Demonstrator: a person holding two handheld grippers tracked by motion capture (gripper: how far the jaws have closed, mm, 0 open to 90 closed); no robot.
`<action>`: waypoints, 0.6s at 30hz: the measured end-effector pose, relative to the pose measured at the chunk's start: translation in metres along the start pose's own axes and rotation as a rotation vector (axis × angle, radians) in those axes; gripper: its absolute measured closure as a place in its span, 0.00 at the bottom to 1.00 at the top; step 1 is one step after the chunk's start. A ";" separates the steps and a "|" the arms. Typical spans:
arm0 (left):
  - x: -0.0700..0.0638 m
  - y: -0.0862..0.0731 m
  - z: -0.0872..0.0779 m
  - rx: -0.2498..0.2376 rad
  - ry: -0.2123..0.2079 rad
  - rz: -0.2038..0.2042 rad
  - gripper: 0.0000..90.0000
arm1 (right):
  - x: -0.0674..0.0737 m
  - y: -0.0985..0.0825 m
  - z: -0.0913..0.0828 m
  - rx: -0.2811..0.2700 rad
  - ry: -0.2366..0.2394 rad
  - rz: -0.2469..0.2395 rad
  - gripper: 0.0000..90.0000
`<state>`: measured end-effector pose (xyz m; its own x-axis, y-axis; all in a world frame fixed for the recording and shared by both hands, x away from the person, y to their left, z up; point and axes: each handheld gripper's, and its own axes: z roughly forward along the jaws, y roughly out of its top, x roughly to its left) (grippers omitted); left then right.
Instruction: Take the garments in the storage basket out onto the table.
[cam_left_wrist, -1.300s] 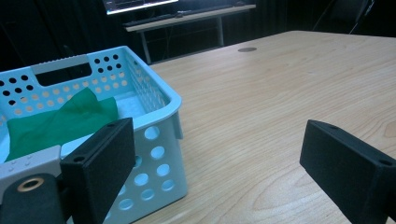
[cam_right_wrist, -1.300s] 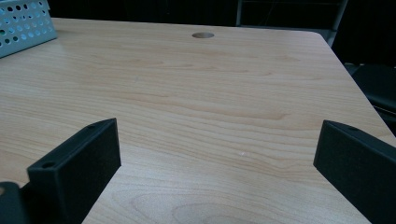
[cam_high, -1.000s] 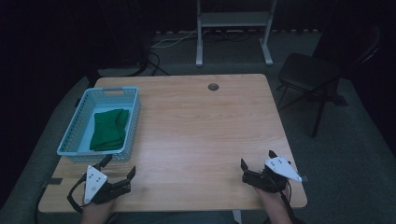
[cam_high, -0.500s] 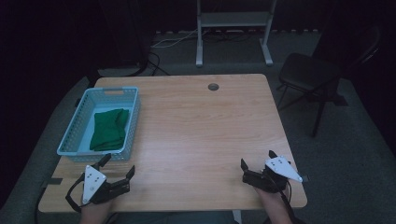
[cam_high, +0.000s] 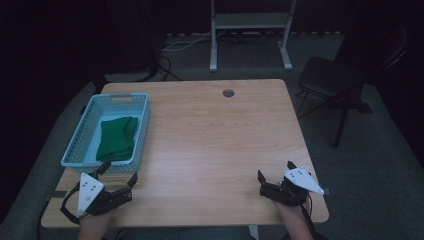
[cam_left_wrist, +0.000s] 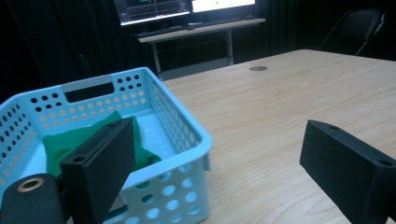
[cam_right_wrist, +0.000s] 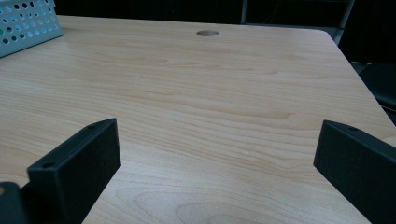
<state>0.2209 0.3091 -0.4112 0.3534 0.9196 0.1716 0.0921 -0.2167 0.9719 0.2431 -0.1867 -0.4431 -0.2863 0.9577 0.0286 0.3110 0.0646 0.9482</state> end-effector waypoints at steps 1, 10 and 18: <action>0.001 0.000 0.000 0.000 0.003 0.001 0.11 | 0.000 0.000 0.000 0.003 -0.001 -0.002 0.00; 0.011 0.006 -0.002 0.016 0.056 -0.002 0.11 | 0.001 0.000 0.000 0.005 0.002 -0.009 0.00; 0.022 0.012 0.001 0.026 0.086 -0.006 0.11 | 0.001 0.000 0.000 0.005 0.002 -0.008 0.00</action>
<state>0.2308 0.3268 -0.3958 0.2716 0.9454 0.1800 0.1183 -0.2184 0.9687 0.2432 -0.1861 -0.4430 -0.2907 0.9566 0.0216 0.3135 0.0739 0.9467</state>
